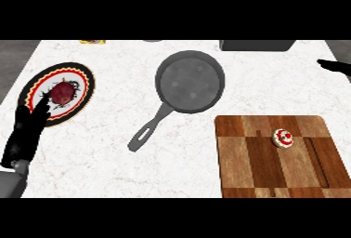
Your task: Pick the cupcake from the cutting board and place it in the pan
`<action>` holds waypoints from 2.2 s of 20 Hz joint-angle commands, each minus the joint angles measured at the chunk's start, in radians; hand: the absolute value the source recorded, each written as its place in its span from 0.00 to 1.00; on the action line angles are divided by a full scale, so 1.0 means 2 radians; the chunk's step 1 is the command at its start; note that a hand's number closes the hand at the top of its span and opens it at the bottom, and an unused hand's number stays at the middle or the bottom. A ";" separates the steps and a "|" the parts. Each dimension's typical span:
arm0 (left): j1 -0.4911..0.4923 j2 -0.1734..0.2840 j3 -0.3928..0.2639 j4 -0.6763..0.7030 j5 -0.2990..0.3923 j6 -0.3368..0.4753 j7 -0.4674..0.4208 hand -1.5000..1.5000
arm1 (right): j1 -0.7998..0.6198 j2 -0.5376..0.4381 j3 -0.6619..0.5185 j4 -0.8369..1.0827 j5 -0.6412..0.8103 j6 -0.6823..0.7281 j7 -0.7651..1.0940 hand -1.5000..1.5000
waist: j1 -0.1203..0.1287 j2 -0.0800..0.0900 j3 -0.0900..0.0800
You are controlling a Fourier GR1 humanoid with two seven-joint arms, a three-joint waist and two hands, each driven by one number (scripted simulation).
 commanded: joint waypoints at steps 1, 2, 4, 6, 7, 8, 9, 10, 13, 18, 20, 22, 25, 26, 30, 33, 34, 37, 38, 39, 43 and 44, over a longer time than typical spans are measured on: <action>0.015 -0.004 0.003 0.000 0.001 -0.007 -0.008 0.50 | -0.008 -0.024 0.041 -0.050 0.057 0.014 0.051 0.00 | -0.001 -0.001 0.000; -0.014 -0.008 0.005 0.020 0.001 -0.013 -0.004 0.50 | -0.037 -0.020 0.059 -0.039 0.070 0.024 0.068 0.00 | 0.001 0.001 0.000; -0.009 -0.009 0.003 0.001 -0.012 -0.004 0.010 0.50 | -0.024 0.007 0.080 -0.051 0.107 0.006 0.071 0.00 | 0.000 0.000 0.001; 0.001 -0.010 0.006 -0.016 -0.010 -0.003 0.011 0.50 | 0.000 0.010 0.101 -0.084 0.130 0.008 0.099 0.00 | -0.002 -0.001 0.001; 0.011 -0.012 0.009 -0.011 -0.011 -0.007 0.003 0.50 | -0.013 0.015 0.106 -0.080 0.137 0.018 0.109 0.00 | 0.000 0.000 0.001; -0.034 -0.006 0.027 0.048 -0.005 -0.029 -0.008 0.50 | -0.008 0.023 0.123 -0.062 0.158 0.014 0.092 0.00 | -0.005 0.002 0.001; 0.005 -0.003 0.028 0.001 -0.006 -0.019 0.005 0.50 | 0.000 0.019 0.113 -0.070 0.157 0.028 0.093 0.00 | -0.002 0.000 0.001; 0.010 -0.014 0.023 0.007 -0.015 -0.016 -0.009 0.50 | -0.002 0.045 0.131 -0.068 0.170 0.022 0.117 0.00 | -0.001 0.000 0.001; 0.029 -0.029 0.022 -0.024 -0.035 0.000 0.007 0.50 | 0.035 0.057 0.118 -0.095 0.196 0.019 0.114 0.00 | -0.005 -0.001 0.001; 0.012 -0.017 0.053 -0.022 -0.035 -0.043 0.022 0.50 | 0.034 0.082 0.111 -0.067 0.255 0.015 0.092 0.00 | -0.004 0.000 0.001; 0.034 -0.033 0.039 -0.053 -0.045 -0.026 0.029 0.50 | 0.036 0.055 0.103 -0.044 0.281 0.005 0.060 0.00 | -0.002 -0.001 0.001; -0.003 -0.034 0.061 0.005 -0.051 -0.044 0.012 0.50 | 0.031 0.099 0.123 -0.038 0.310 -0.003 0.073 0.00 | -0.004 0.000 0.001; 0.003 -0.043 0.066 -0.003 -0.060 -0.048 0.016 0.50 | 0.016 0.105 0.117 0.002 0.336 0.002 0.043 0.00 | -0.003 0.000 0.001; 0.001 -0.055 0.066 -0.003 -0.068 -0.037 0.013 0.50 | 0.075 0.091 0.104 -0.059 0.332 0.000 0.052 0.00 | -0.006 -0.001 0.001; 0.001 -0.059 0.088 0.018 -0.068 -0.065 -0.012 0.50 | 0.050 0.093 0.078 -0.034 0.341 0.030 0.019 0.00 | -0.006 0.000 0.001; 0.019 -0.052 0.091 -0.041 -0.075 -0.076 0.029 0.50 | 0.035 0.130 0.089 0.005 0.376 0.009 0.012 0.00 | -0.003 0.000 0.001; 0.030 -0.056 0.084 -0.064 -0.094 -0.056 0.044 0.50 | 0.057 0.134 0.093 -0.008 0.384 0.000 0.013 0.00 | -0.003 -0.001 0.001; -0.009 -0.062 0.093 -0.033 -0.095 -0.067 0.051 0.50 | 0.040 0.150 0.095 0.045 0.407 -0.031 -0.022 0.00 | -0.004 0.000 0.001; 0.033 -0.068 0.101 -0.032 -0.095 -0.074 0.022 0.50 | 0.027 0.160 0.081 0.027 0.398 0.002 0.000 0.00 | -0.003 0.000 0.001; 0.027 -0.074 0.104 -0.012 -0.099 -0.077 0.000 0.50 | 0.015 0.153 0.081 0.053 0.412 0.003 -0.017 0.00 | -0.003 0.000 0.001; 0.005 -0.061 0.121 -0.029 -0.099 -0.096 0.042 0.50 | 0.012 0.162 0.073 0.046 0.427 0.020 -0.013 0.00 | -0.003 0.000 0.001; 0.031 -0.087 0.103 -0.023 -0.107 -0.080 0.006 0.50 | 0.000 0.223 0.115 0.055 0.450 0.002 0.047 0.00 | -0.001 0.000 0.001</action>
